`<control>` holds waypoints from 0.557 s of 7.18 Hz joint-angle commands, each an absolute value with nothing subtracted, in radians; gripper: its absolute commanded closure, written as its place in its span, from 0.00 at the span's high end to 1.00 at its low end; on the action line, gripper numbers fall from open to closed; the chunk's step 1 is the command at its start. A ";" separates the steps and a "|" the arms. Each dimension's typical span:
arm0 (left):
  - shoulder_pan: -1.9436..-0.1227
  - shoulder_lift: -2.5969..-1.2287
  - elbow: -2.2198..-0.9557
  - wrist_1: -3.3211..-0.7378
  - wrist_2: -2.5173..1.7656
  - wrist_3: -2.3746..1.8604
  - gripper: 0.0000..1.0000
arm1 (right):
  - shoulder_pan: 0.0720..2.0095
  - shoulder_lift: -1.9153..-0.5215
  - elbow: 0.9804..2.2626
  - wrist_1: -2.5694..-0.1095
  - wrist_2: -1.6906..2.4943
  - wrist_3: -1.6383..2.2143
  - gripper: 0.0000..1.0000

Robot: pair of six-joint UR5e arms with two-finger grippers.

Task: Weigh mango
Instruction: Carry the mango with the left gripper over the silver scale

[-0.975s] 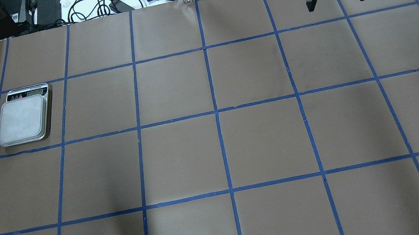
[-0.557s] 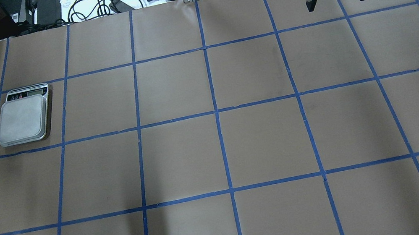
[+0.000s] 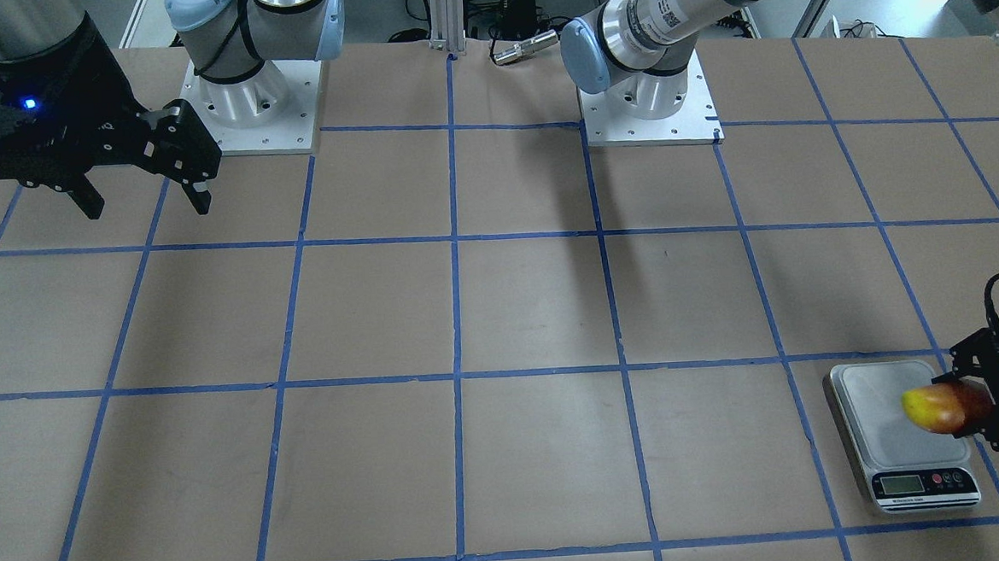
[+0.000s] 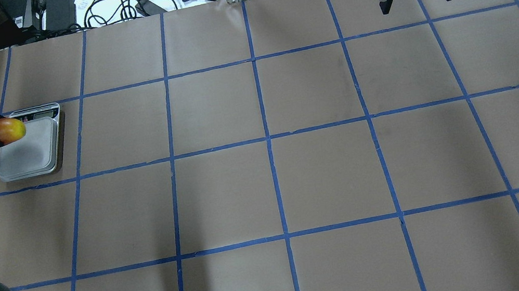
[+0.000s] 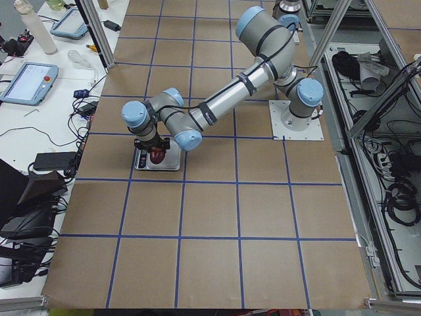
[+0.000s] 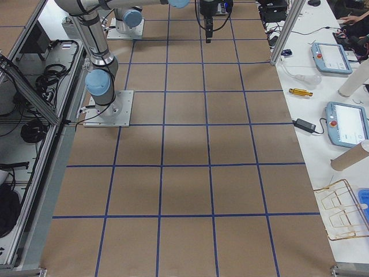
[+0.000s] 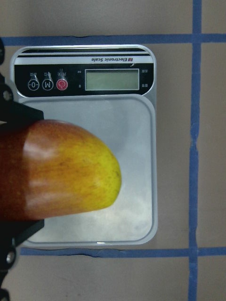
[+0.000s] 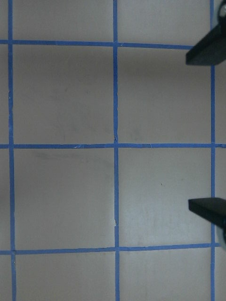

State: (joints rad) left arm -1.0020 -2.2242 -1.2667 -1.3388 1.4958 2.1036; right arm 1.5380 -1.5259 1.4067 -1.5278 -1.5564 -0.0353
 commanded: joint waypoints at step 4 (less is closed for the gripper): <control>-1.015 -2.263 -1.266 -1.313 1.485 2.088 0.00 | 1.539 -1.525 1.407 -1.528 -1.555 -0.035 1.00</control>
State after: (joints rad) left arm -1.0148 -2.2559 -1.2664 -1.3162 1.4861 2.0881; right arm 1.5386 -1.5252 1.4067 -1.5278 -1.5560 -0.0353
